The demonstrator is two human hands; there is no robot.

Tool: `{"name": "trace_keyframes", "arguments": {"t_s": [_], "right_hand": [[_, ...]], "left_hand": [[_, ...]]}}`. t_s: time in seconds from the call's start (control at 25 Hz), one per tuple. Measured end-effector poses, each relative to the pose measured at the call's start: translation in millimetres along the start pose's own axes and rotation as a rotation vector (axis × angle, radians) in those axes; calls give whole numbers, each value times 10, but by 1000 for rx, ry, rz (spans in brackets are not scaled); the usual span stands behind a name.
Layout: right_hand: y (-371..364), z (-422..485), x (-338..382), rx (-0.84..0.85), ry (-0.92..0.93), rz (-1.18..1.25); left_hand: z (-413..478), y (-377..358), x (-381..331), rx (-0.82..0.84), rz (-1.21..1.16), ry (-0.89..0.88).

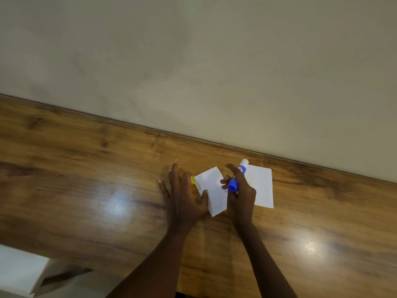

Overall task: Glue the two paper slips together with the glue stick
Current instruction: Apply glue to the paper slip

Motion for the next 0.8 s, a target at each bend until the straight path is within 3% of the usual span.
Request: {"name": "trace_keyframes", "arguments": {"t_s": [0.16, 0.48, 0.6, 0.68, 0.8], "right_hand": [[-242, -318, 93, 210, 139, -399], [-235, -440, 198, 62, 239, -637], [-272, -389, 121, 119, 157, -538], [-246, -321, 0, 177, -10, -423], [-68, -280, -32, 78, -169, -68]], "left_hand": [[-2, -21, -2, 22, -9, 0], [-8, 27, -10, -18, -70, -8], [-9, 17, -3, -14, -94, 6], [-12, 32, -13, -24, -113, 3], [1, 39, -11, -38, -137, -12]]}}
Point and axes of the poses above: each hand's wrist, its own z-axis towards the middle knuckle, its own y-axis out of the back of the hand, x = y × z, the point moved 7 cm from there along z, towards the middle knuckle, and after that the axes turned 2 degrees about x, right-handed, at the moved point
